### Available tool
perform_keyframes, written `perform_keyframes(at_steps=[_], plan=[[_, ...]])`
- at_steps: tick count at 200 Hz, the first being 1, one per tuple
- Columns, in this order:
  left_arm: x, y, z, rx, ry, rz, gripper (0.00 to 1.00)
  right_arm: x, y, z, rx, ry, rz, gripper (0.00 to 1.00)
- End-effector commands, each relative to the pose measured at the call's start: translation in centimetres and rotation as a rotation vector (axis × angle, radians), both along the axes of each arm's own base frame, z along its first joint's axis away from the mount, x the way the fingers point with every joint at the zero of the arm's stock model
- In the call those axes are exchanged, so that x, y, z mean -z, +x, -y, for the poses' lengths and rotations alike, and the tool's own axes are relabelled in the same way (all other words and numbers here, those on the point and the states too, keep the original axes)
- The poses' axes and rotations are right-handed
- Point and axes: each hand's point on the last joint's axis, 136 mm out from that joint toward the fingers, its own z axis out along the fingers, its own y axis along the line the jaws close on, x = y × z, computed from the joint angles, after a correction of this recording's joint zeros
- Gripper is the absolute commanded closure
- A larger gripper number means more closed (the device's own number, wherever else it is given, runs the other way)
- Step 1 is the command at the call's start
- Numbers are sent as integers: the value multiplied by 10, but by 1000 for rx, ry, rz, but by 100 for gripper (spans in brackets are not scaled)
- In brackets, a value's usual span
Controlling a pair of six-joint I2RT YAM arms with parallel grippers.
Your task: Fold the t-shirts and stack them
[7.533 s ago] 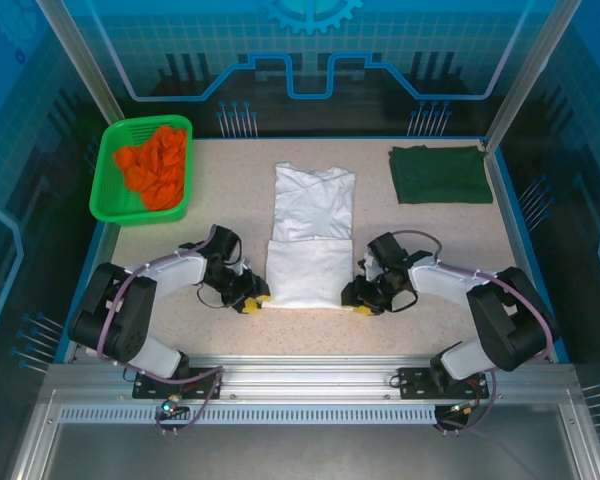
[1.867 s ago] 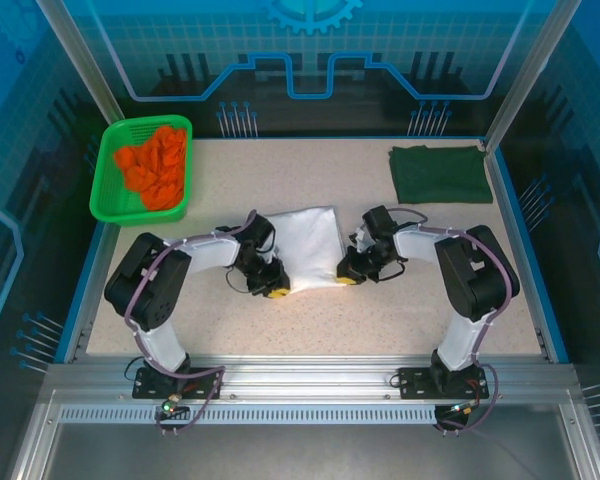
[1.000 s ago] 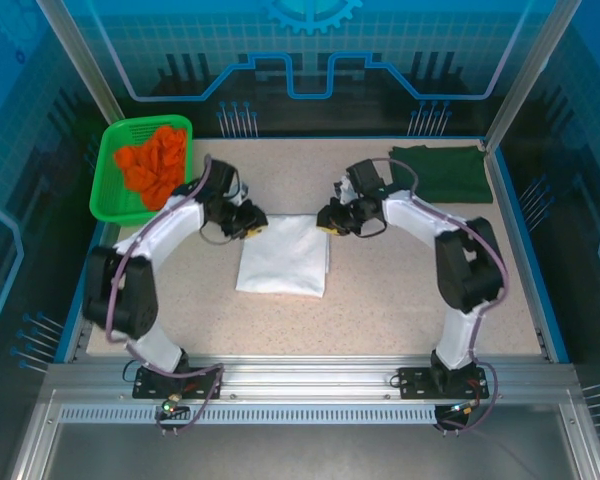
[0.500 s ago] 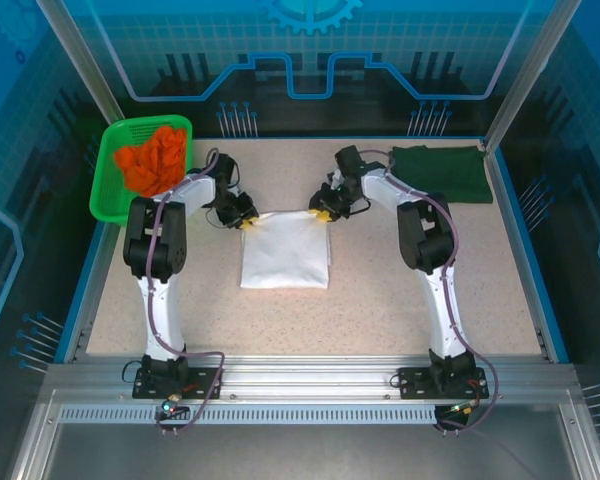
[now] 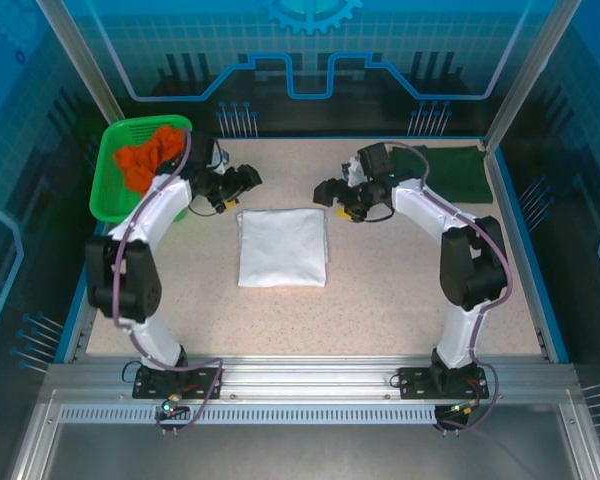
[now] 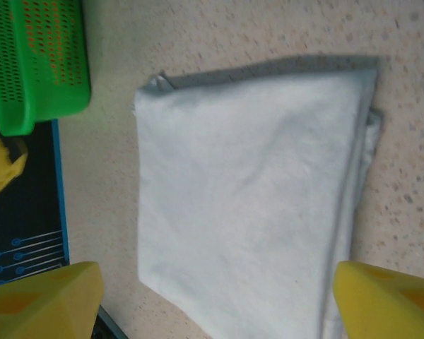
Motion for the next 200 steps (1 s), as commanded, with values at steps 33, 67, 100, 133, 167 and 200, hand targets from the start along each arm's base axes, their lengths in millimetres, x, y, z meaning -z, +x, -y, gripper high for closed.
perform_keyframes(at_steps=[33, 67, 100, 133, 167, 200], plan=[[89, -93, 81, 205, 16, -193, 15, 89, -46, -5, -112, -323, -111, 1], [139, -125, 52, 135, 131, -293, 20, 108, -50, -19, -100, -328, -165, 5], [160, -153, 38, 157, 170, -323, 20, 110, -58, -35, -148, -412, -163, 9], [168, -160, 41, 170, 133, -326, 20, 129, -73, -45, -131, -410, -242, 20], [172, -162, 40, 178, 144, -343, 20, 129, -77, -64, -158, -380, -245, 24], [171, -161, 41, 174, 143, -344, 20, 126, -74, -73, -154, -358, -255, 33]])
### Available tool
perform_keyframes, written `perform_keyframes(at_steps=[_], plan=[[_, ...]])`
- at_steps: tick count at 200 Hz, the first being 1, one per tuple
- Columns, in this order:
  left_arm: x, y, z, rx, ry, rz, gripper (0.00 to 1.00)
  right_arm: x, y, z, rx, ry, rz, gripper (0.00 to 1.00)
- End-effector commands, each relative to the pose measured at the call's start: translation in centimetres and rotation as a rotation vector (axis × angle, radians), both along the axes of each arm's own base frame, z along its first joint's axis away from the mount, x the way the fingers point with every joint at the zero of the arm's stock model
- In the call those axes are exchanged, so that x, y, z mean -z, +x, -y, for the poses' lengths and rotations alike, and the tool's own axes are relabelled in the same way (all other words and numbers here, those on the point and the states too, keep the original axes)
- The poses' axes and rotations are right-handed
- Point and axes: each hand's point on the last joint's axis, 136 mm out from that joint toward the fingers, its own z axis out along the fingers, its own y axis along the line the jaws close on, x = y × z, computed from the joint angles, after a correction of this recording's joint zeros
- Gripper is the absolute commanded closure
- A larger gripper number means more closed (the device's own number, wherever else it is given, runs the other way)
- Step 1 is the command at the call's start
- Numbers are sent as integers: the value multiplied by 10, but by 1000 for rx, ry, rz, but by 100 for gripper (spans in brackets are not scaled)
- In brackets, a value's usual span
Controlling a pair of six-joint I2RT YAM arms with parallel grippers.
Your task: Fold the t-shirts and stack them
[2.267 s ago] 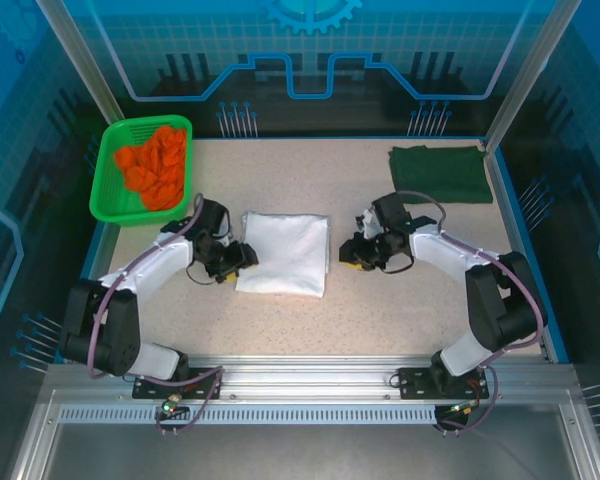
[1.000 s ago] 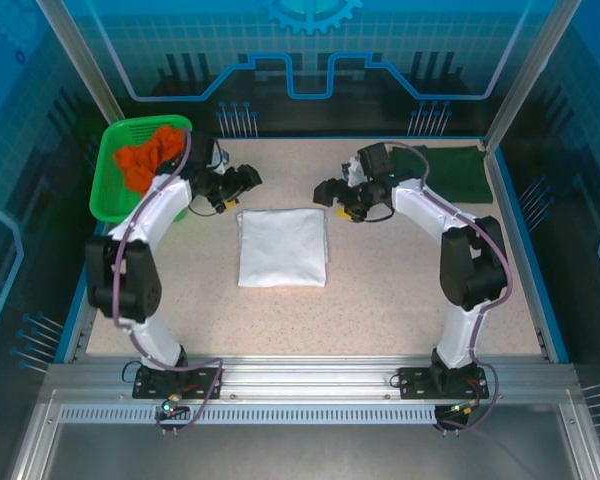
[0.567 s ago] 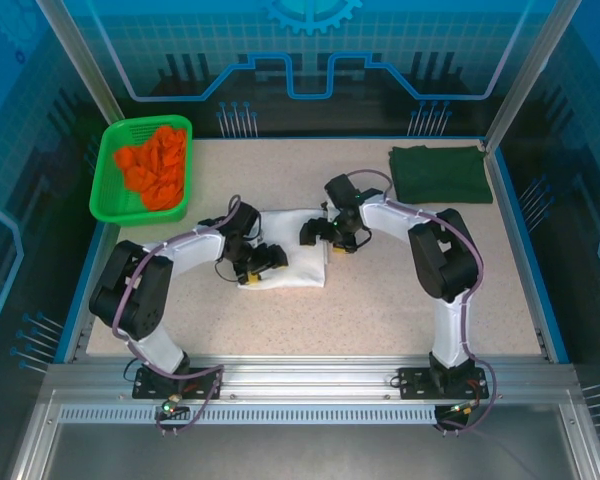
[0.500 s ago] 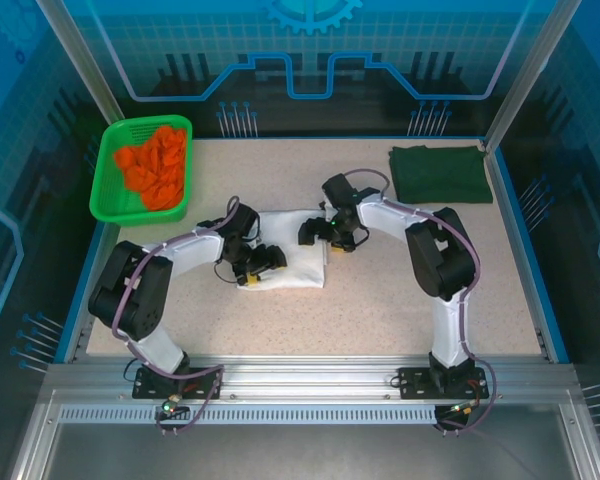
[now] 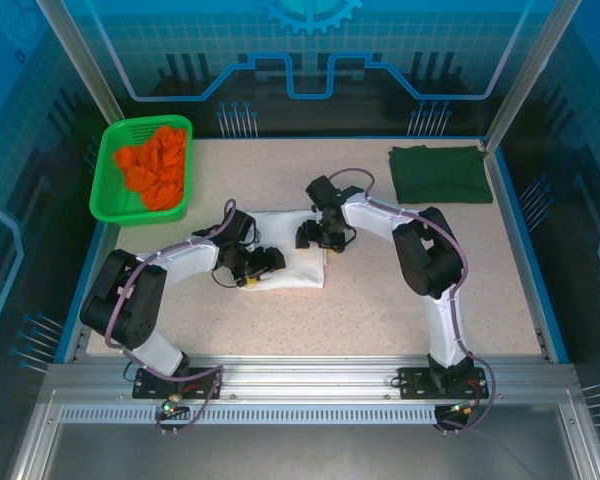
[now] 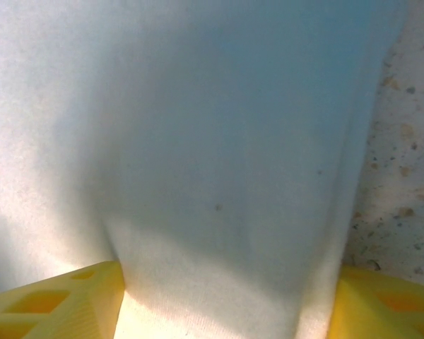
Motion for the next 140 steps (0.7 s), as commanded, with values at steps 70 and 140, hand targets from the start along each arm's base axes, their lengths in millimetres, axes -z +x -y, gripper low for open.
perform_keyframes(at_steps=[70, 140], plan=[[22, -19, -15, -21, 75, -99, 19, 19, -43, -57, -65, 124, -144, 39], [18, -17, -22, -20, 117, -97, 17, 28, -34, -41, -29, 97, -134, 76]])
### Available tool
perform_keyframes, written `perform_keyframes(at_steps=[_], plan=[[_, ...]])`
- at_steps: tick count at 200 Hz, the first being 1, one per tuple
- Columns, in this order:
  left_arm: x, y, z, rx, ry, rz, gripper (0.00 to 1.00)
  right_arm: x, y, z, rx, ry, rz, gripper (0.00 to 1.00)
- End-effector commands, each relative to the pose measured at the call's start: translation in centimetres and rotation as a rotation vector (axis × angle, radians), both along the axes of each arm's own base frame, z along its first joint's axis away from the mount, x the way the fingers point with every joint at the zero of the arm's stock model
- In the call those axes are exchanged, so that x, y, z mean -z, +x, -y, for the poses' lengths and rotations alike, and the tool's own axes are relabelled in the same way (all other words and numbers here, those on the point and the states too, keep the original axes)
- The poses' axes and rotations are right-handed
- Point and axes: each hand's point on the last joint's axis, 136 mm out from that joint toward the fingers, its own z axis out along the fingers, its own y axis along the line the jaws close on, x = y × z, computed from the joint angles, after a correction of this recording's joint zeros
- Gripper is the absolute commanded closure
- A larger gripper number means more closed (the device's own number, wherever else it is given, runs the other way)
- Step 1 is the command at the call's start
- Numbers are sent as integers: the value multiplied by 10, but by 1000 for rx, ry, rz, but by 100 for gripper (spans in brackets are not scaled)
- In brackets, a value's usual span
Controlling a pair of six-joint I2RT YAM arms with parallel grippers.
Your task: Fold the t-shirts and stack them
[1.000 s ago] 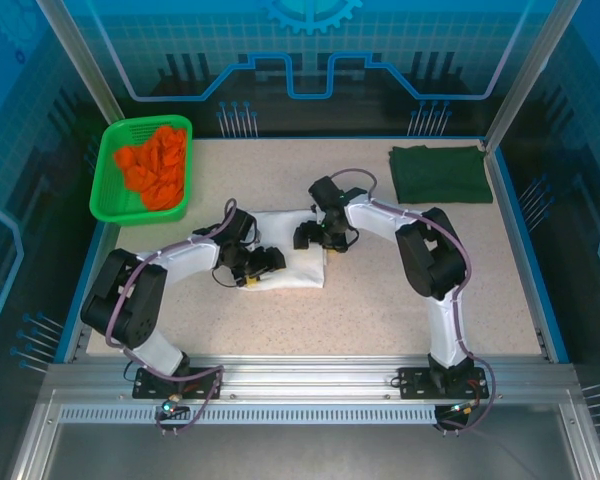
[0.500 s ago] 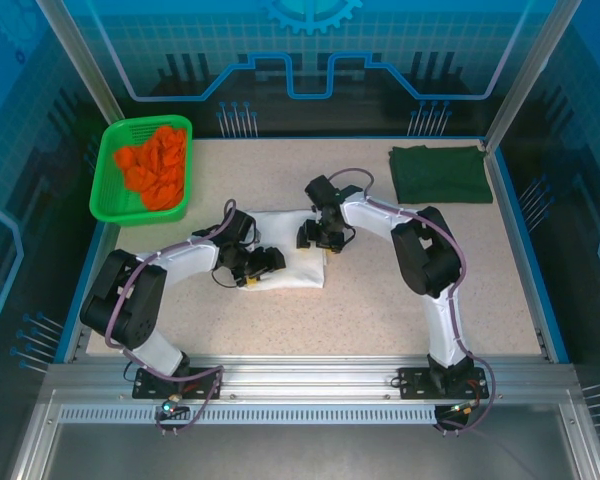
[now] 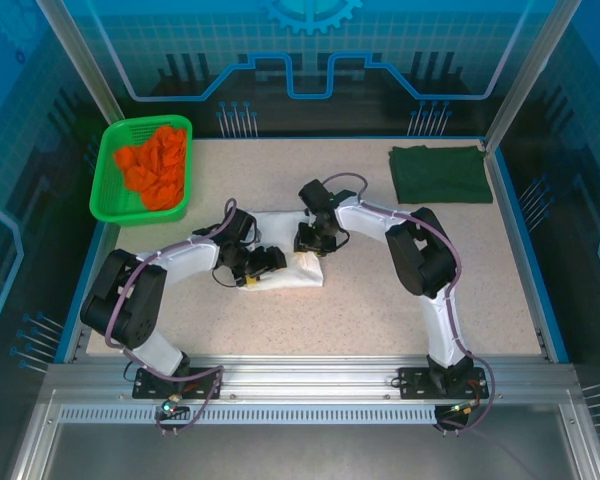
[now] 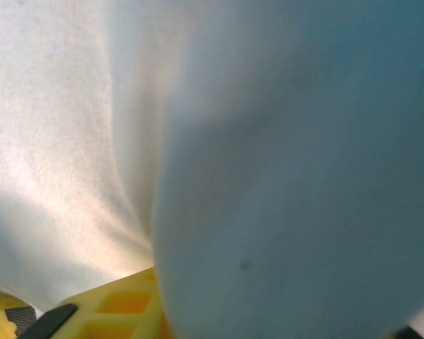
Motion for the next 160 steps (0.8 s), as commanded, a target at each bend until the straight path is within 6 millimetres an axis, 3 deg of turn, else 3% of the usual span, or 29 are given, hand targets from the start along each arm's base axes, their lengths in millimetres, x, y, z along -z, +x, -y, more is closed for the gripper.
perform_keyframes(at_steps=[1, 35, 64, 102, 124, 160], plan=[[20, -17, -21, -18, 109, -91, 17, 22, -25, -14, -53, 25, -89, 76], [2, -5, -27, -48, 112, -52, 16, 12, -12, 5, -68, -69, -23, 89], [-34, 14, -26, -94, 63, 33, 12, 2, 6, 27, -76, -170, 41, 100], [-85, 23, -24, -149, -11, 153, 9, -18, 47, 66, -63, -305, 143, 100], [-89, 9, -29, -187, -28, 159, 9, -37, 75, 91, -56, -360, 212, 100], [-69, -26, -45, -222, 2, 104, 8, -71, 116, 128, -53, -416, 324, 100]])
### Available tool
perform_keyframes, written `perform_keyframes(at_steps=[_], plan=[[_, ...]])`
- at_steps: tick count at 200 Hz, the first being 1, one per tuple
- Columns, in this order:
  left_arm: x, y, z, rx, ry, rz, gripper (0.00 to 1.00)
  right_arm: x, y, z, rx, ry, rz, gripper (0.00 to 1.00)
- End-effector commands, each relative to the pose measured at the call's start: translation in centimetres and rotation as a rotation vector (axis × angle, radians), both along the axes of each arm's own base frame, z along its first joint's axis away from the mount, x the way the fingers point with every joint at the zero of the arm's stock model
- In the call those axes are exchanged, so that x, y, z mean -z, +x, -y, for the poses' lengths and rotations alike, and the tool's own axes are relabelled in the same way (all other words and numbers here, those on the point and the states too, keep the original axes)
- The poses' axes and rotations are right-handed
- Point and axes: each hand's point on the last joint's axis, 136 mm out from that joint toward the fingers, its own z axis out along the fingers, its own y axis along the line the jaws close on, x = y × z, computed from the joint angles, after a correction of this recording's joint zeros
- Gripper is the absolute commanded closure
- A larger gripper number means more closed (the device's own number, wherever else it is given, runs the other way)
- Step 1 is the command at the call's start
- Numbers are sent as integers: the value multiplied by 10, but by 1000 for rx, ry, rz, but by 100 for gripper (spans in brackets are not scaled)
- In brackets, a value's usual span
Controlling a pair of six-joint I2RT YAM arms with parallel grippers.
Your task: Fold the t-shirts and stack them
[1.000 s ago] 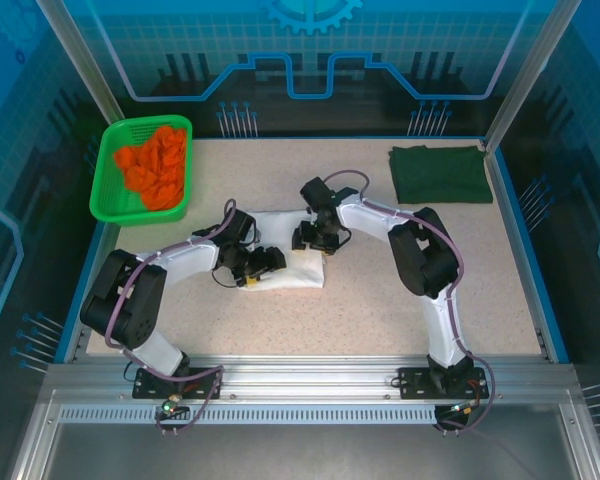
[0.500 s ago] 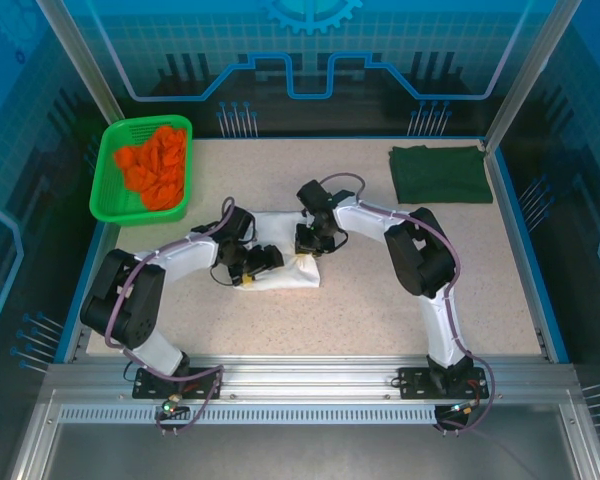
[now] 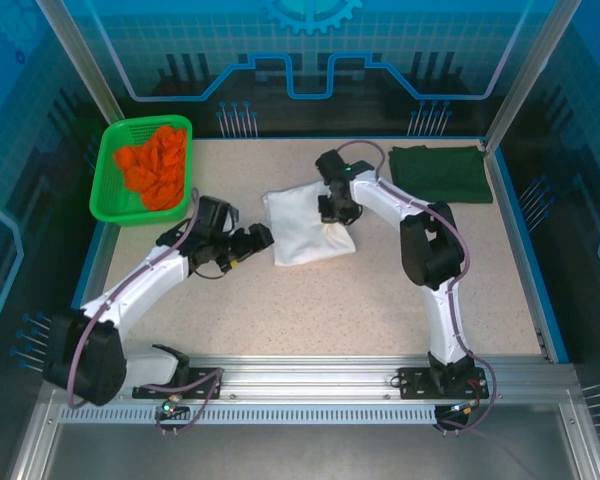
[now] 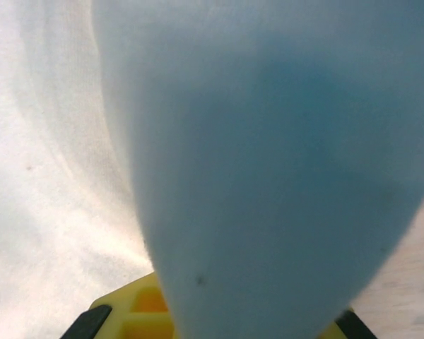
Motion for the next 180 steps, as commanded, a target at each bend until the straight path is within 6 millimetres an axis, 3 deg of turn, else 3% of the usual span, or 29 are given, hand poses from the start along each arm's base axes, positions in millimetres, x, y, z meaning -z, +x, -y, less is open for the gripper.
perform_keyframes(at_steps=[1, 32, 66, 142, 180], plan=[[25, -30, -16, -53, 39, -104, 8, -24, 26, 35, -23, -107, 79, 100], [30, -47, -26, -73, 57, -116, 8, -52, 52, 65, -48, -153, 136, 100], [32, -54, -30, -86, 63, -119, 7, -83, 68, 104, -43, -205, 194, 100], [41, -57, -31, -83, 65, -142, 7, -145, 81, 166, -45, -322, 288, 100], [45, -55, -29, -81, 62, -159, 7, -164, 83, 193, -13, -325, 318, 100]])
